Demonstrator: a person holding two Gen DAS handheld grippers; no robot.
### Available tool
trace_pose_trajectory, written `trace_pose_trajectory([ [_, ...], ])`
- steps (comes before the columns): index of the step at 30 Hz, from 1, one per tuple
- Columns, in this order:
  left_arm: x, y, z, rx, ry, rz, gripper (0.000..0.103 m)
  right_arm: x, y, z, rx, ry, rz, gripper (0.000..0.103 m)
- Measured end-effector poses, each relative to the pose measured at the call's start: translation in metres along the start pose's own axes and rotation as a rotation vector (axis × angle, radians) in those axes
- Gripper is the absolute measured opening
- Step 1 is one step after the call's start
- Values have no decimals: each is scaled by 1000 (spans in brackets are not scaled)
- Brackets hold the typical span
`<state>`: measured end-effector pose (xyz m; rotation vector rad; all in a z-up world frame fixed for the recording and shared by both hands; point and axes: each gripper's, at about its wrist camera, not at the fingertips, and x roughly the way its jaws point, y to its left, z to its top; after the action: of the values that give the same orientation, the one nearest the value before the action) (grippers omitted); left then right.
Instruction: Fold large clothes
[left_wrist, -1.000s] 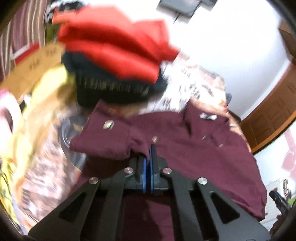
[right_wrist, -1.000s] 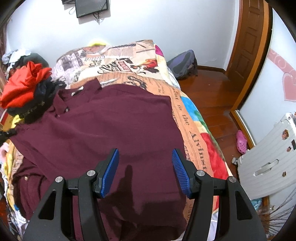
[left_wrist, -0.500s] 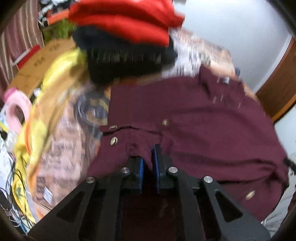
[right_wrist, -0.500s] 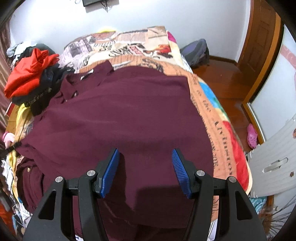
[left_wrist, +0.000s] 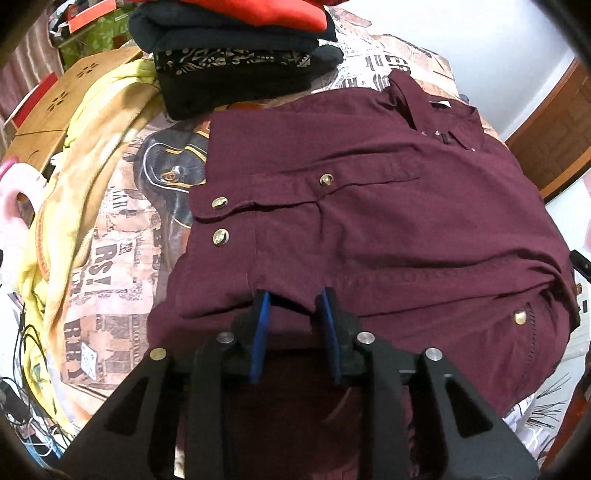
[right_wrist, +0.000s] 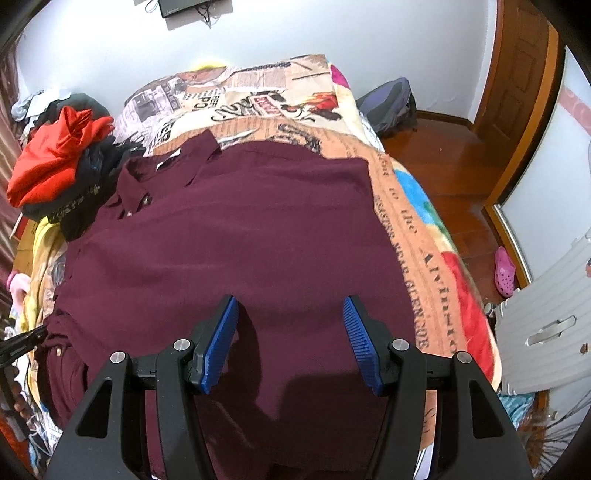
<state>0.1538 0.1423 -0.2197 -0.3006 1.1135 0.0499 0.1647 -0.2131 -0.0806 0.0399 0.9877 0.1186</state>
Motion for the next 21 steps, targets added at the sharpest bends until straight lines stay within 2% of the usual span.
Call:
trace_pose_trajectory([
  [1, -3, 1, 0, -3, 0, 7, 38, -1, -1, 2, 0, -7, -2, 55],
  [2, -8, 2, -1, -5, -8, 49, 60, -2, -1, 3, 0, -14, -3, 55],
  [3, -14, 3, -3, -5, -32, 97, 70, -3, -1, 4, 0, -19, -4, 55],
  [5, -26, 8, -5, 0, -78, 153, 70, -3, -2, 7, 0, -31, -5, 55],
  [12, -42, 47, 21, -107, -139, 172, 71, -2, -6, 23, -7, -60, -5, 55],
  [15, -41, 59, 41, -141, -156, 131, 71, -5, -12, 40, 5, -76, 43, 55],
  [18, -31, 72, 62, -180, -149, 85, 71, -7, -17, 54, 15, -101, 56, 55],
  [21, -12, 85, 84, -219, -117, -2, 71, 0, -25, 70, 28, -102, 61, 55],
])
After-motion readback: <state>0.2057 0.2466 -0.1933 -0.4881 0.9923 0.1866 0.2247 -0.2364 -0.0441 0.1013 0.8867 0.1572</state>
